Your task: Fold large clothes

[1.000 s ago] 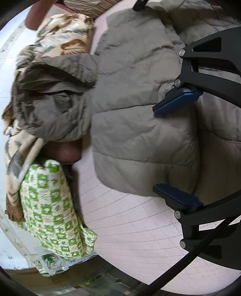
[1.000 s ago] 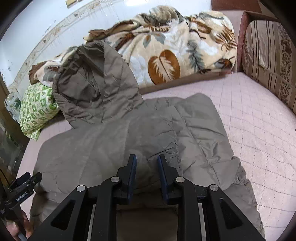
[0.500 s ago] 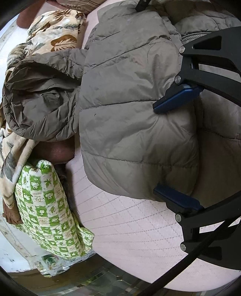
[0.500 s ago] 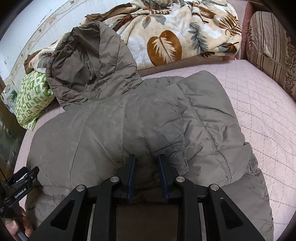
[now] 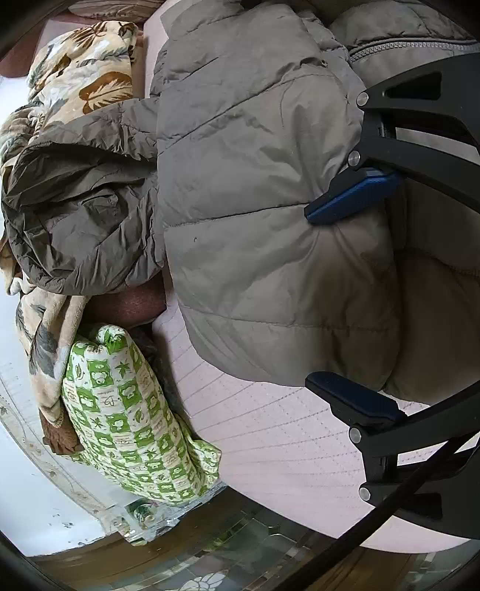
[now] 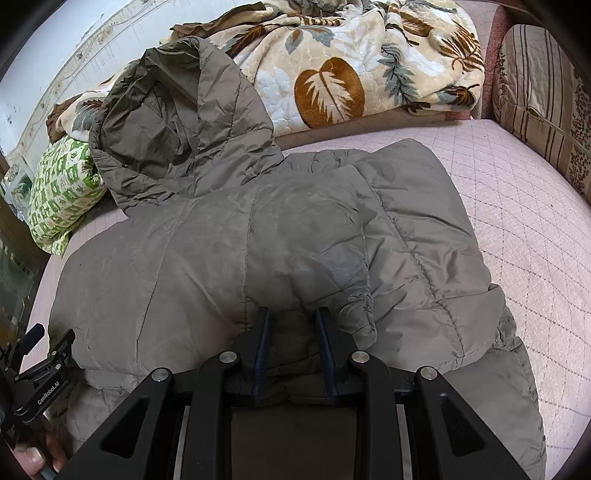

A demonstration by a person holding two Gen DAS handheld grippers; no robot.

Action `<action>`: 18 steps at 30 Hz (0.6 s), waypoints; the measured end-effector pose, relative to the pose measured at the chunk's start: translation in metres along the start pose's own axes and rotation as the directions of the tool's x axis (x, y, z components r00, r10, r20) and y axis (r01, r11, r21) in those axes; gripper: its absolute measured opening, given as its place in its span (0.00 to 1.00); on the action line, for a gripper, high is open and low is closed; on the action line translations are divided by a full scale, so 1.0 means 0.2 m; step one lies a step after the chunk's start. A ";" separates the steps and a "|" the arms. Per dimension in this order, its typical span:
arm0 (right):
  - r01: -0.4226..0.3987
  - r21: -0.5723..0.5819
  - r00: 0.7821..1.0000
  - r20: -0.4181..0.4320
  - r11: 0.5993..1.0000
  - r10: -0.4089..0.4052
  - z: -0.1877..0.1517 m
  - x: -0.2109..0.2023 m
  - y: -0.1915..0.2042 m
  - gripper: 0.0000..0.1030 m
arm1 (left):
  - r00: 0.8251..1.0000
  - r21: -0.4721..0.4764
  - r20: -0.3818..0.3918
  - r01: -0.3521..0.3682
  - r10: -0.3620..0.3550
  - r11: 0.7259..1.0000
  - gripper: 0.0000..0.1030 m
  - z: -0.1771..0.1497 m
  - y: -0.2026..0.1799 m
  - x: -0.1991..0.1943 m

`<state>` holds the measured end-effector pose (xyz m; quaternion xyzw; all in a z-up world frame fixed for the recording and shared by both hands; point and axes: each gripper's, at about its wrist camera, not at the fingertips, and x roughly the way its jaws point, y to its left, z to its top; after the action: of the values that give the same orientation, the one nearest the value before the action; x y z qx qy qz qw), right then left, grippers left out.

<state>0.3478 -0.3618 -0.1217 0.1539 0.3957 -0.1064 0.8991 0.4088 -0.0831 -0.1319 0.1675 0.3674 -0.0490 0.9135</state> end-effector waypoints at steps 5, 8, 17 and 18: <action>0.003 -0.005 1.000 -0.004 1.000 -0.003 0.00 0.01 0.00 0.27 | 1.000 0.008 0.003 -0.005 0.005 1.000 0.80 0.00 -0.01 0.00; 0.006 -0.010 1.000 -0.006 1.000 -0.006 0.00 0.02 0.00 0.27 | 1.000 0.013 0.006 -0.009 0.009 1.000 0.80 0.00 -0.01 0.00; 0.010 -0.013 1.000 -0.008 1.000 -0.011 0.00 0.02 0.01 0.27 | 1.000 0.022 0.012 -0.018 0.018 1.000 0.80 0.00 -0.03 0.00; 0.011 -0.014 1.000 -0.007 1.000 -0.011 0.00 0.02 0.01 0.27 | 1.000 0.022 0.012 -0.018 0.018 1.000 0.80 0.00 -0.03 0.00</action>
<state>0.3514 -0.3609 -0.1250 0.1456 0.4005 -0.1082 0.8982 0.4075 -0.0877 -0.1340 0.1804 0.3599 -0.0458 0.9142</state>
